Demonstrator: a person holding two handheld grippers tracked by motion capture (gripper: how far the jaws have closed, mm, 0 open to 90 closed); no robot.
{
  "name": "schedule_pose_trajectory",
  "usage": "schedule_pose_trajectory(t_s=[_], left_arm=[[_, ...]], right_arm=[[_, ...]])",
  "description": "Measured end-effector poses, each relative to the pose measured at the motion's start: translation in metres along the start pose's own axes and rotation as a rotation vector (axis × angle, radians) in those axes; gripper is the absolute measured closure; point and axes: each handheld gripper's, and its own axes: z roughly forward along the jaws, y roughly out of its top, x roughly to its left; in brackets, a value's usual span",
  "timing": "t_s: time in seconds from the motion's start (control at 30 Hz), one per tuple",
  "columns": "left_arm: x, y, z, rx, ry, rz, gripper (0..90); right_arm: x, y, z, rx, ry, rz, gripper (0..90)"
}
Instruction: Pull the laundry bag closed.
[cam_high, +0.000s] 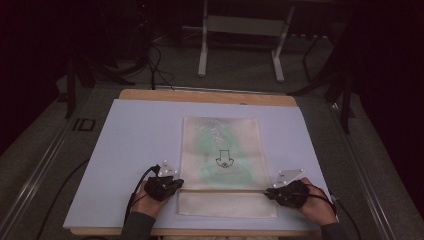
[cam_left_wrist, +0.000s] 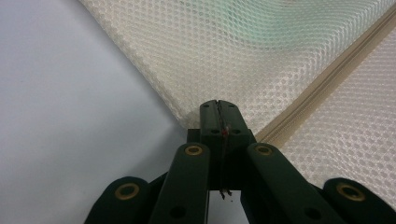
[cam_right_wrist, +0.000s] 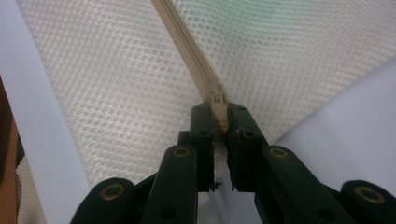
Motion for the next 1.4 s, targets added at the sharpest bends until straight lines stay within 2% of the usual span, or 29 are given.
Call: schedule_pose_trajectory(t_s=[0.43,0.73,0.83,0.97,1.2,1.4], left_arm=[[0.0,0.0,0.0,-0.002,0.0,-0.002,89.6],[0.0,-0.001,0.0,-0.011,0.0,0.005,89.4],[0.0,-0.001,0.0,-0.012,0.001,0.017,89.0],[-0.001,-0.001,0.0,-0.015,0.002,0.022,88.2],[-0.002,-0.001,0.0,-0.019,0.002,0.02,86.8],[-0.002,-0.001,-0.001,-0.025,0.008,0.027,86.6]], right_arm=[[-0.004,-0.005,-0.004,-0.002,-0.01,0.018,82.3],[-0.005,-0.007,-0.008,-0.02,0.021,0.039,80.7],[-0.008,-0.01,-0.01,-0.02,-0.001,0.059,75.2],[-0.01,-0.012,-0.013,-0.045,0.0,0.074,71.9],[-0.011,-0.011,-0.019,-0.081,-0.026,0.09,67.2],[-0.014,-0.011,-0.024,-0.113,-0.051,0.122,64.4]])
